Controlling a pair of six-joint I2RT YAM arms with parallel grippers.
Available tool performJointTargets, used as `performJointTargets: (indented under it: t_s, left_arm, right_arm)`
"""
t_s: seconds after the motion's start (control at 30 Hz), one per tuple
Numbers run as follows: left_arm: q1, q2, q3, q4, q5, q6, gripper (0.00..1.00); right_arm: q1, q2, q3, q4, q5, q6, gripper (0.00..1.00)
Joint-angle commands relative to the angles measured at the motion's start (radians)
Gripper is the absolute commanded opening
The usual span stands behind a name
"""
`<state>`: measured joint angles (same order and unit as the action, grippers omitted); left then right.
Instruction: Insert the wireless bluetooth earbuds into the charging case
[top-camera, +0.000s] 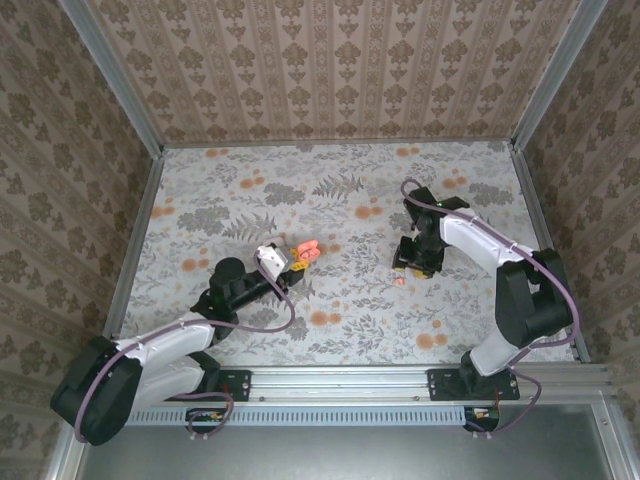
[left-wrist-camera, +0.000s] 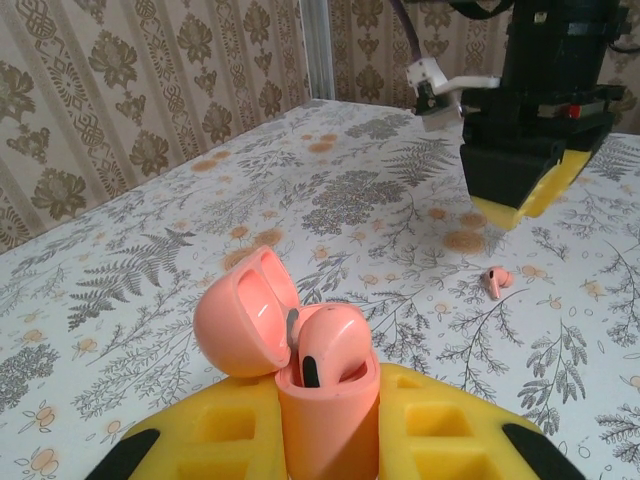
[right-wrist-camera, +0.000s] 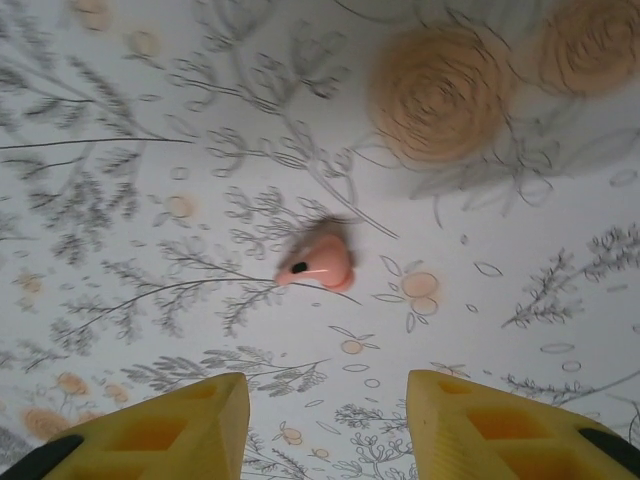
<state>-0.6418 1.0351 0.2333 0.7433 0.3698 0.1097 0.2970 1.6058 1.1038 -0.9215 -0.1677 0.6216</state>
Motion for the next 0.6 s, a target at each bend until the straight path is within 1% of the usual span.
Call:
performJointTargets:
  t_s: [0.0, 0.33, 0.57]
  left_arm:
    - [-0.002, -0.023, -0.002, -0.006, 0.012, 0.039, 0.15]
    - [0.004, -0.033, 0.000, -0.017, 0.026, 0.041, 0.15]
    - [0.008, -0.036, 0.000, -0.025, 0.023, 0.041, 0.15]
  right_arm:
    - [0.002, 0.015, -0.043, 0.007, -0.010, 0.114, 0.49]
    - [0.020, 0.108, -0.078, 0.127, -0.071, 0.163, 0.48]
    - [0.028, 0.161, -0.044, 0.149, -0.075, 0.156, 0.48]
